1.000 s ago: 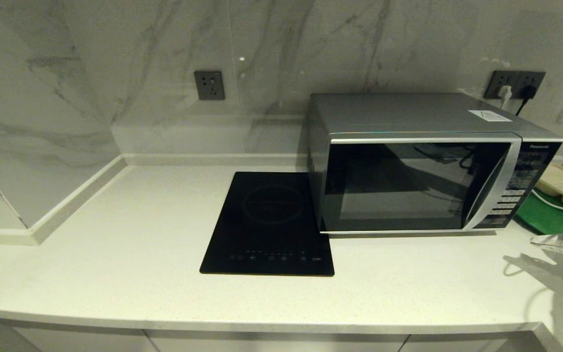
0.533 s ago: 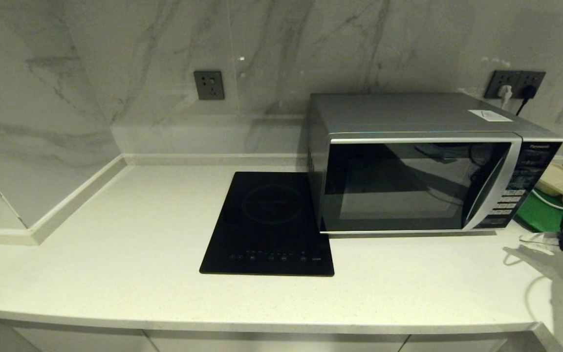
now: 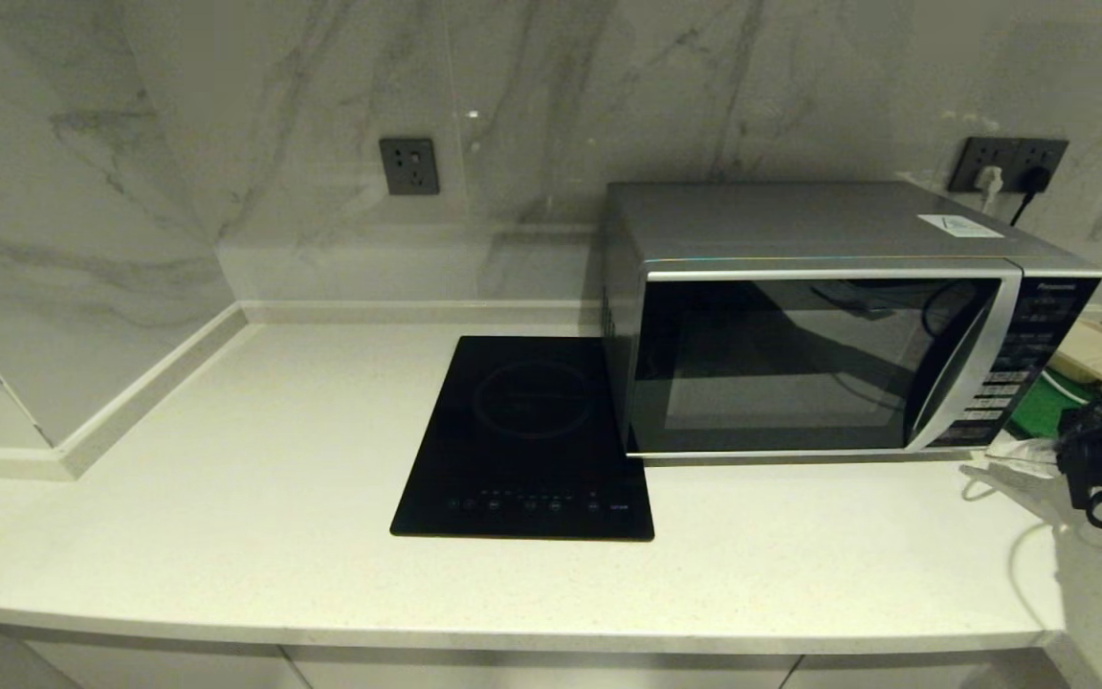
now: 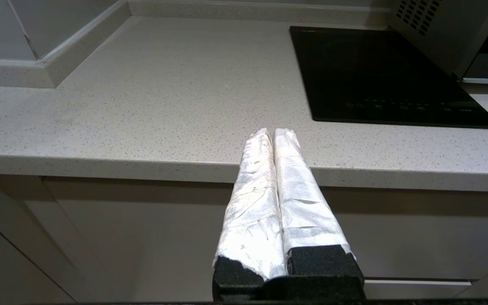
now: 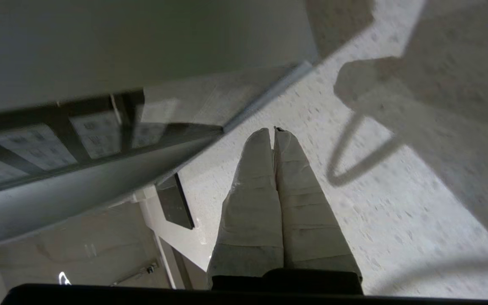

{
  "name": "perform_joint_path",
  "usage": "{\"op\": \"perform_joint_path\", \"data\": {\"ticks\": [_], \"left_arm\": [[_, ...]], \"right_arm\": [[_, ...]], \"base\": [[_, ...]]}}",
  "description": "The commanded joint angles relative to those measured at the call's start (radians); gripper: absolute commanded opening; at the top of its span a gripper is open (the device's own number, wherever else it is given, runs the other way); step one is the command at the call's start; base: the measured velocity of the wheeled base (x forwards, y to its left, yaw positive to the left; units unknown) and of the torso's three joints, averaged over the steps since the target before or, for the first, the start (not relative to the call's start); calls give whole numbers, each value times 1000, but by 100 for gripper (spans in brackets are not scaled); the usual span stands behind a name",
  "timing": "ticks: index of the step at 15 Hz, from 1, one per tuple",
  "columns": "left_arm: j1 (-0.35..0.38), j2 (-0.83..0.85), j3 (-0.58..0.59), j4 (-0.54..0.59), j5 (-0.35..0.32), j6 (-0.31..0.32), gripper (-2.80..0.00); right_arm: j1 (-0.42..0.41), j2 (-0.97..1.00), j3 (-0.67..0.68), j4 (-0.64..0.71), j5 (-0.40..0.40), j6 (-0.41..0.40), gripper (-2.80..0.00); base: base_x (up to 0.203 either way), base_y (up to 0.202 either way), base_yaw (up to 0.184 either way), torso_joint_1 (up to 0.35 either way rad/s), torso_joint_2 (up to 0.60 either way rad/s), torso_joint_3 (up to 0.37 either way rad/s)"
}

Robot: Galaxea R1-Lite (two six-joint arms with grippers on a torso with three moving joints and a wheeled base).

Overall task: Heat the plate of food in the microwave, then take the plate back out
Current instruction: Open the microwave oven

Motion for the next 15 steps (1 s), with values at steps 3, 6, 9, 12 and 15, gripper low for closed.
{"op": "perform_joint_path", "data": {"ticks": [3,6,9,12,15], "left_arm": [[0,0,0,1,0,-1,-280],[0,0,0,1,0,-1,-280],[0,0,0,0,0,-1,-280],[0,0,0,0,0,-1,-280],[0,0,0,0,0,-1,-280]], "right_arm": [[3,37,-85,1,7,51,-280],[6,59,-109,2,7,54,-280],[11,60,-108,2,9,55,-280],[15,56,-108,2,13,56,-280],[20,48,-106,4,15,56,-280]], "base": [[0,0,0,0,0,0],[0,0,0,0,0,0],[0,0,0,0,0,0],[0,0,0,0,0,0],[0,0,0,0,0,0]]}}
